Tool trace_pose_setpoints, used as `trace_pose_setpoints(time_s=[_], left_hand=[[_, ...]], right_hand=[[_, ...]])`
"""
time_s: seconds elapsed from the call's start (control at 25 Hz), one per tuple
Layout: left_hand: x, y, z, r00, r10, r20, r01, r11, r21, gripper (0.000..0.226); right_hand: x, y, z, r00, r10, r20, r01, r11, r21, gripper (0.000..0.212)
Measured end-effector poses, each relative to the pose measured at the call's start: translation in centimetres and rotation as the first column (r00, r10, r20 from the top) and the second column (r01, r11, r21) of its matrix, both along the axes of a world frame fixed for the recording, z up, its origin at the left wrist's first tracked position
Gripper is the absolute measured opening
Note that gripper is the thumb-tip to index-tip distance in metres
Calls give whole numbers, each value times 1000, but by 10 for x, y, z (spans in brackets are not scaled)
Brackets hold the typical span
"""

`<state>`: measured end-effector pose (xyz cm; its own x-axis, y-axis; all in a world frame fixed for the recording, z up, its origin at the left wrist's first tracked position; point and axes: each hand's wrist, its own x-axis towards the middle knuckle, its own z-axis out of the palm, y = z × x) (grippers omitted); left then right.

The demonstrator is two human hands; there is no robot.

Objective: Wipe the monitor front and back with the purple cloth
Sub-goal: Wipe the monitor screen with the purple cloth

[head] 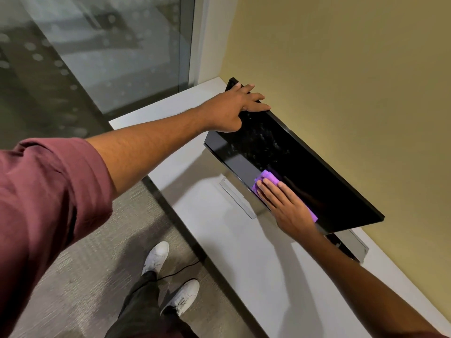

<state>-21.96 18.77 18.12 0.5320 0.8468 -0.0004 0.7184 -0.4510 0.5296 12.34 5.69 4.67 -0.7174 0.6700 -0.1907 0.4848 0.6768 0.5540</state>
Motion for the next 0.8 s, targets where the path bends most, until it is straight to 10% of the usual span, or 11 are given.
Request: trace_pose_setpoints(time_s=[0.8], left_hand=[[-1,-8,-5,998,33,53,-33,999,-2,98]], right_hand=[[131,-66,-30,997,66,35,-61,991,-117,77]])
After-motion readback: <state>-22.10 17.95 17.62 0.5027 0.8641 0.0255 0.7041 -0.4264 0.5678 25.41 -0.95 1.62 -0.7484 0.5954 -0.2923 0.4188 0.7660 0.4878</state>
